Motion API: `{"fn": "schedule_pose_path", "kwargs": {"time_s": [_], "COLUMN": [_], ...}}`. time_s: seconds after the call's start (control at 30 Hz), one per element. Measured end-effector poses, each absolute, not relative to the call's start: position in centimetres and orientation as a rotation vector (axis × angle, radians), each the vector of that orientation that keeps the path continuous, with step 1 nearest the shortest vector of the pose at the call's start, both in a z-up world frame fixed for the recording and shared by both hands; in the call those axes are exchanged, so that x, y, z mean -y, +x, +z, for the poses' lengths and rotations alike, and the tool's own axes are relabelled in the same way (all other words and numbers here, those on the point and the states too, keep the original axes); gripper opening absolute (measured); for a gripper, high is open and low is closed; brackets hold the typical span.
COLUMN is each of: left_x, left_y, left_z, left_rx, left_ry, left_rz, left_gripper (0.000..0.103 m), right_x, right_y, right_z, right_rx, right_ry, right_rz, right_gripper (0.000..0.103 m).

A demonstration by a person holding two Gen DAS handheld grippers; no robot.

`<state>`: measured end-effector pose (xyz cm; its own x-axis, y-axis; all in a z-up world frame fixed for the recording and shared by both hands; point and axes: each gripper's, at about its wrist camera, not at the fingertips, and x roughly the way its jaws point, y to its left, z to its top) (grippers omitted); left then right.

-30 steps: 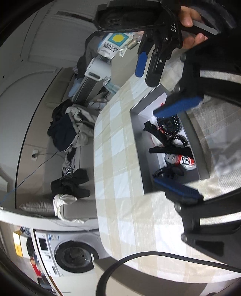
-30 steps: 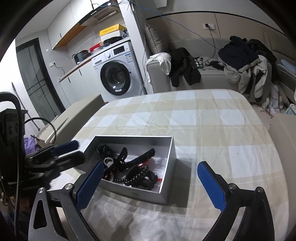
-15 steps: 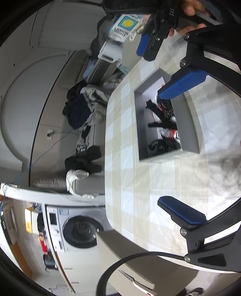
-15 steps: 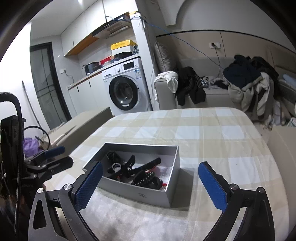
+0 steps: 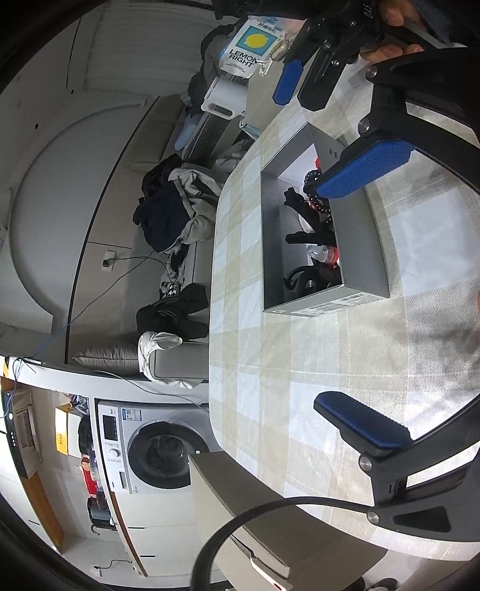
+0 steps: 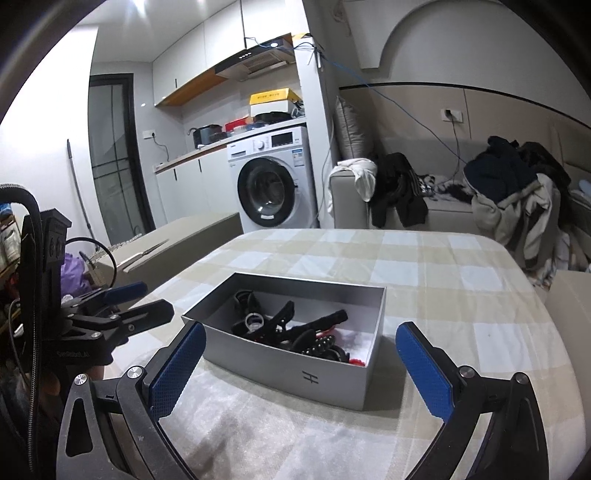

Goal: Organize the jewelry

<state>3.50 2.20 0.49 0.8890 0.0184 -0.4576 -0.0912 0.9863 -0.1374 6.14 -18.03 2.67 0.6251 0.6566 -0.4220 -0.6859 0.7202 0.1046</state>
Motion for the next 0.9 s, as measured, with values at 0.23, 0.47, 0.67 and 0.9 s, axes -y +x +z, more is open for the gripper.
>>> {"fn": "schedule_pose_path", "kwargs": {"time_s": [0.23,0.47,0.67,0.9], "left_x": [-1.8,-2.1,-2.0,-1.3], "left_y": [3.3,3.2,3.1,3.1], "left_z": [0.3,0.4,0.5,0.6], "left_rx": [-0.470,-0.469,-0.459,-0.458], "left_ry": [-0.134,-0.150,-0.148,-0.108], "left_rz": [0.054,0.056,0.056,0.055], "left_gripper": [0.102,0.102,0.102,0.102], "right_x": [17.7,18.0,18.7,18.5], "right_y": [5.8,5.5,5.6,5.6], "right_z": [2.1,2.2,2.3,2.3], "right_rx": [-0.447,-0.425,-0.410,-0.407], "right_ry": [-0.110,-0.109,-0.080,-0.084], "right_rz": [0.755,0.764,0.751,0.746], "right_gripper": [0.103,0.103,0.103,0.103]}}
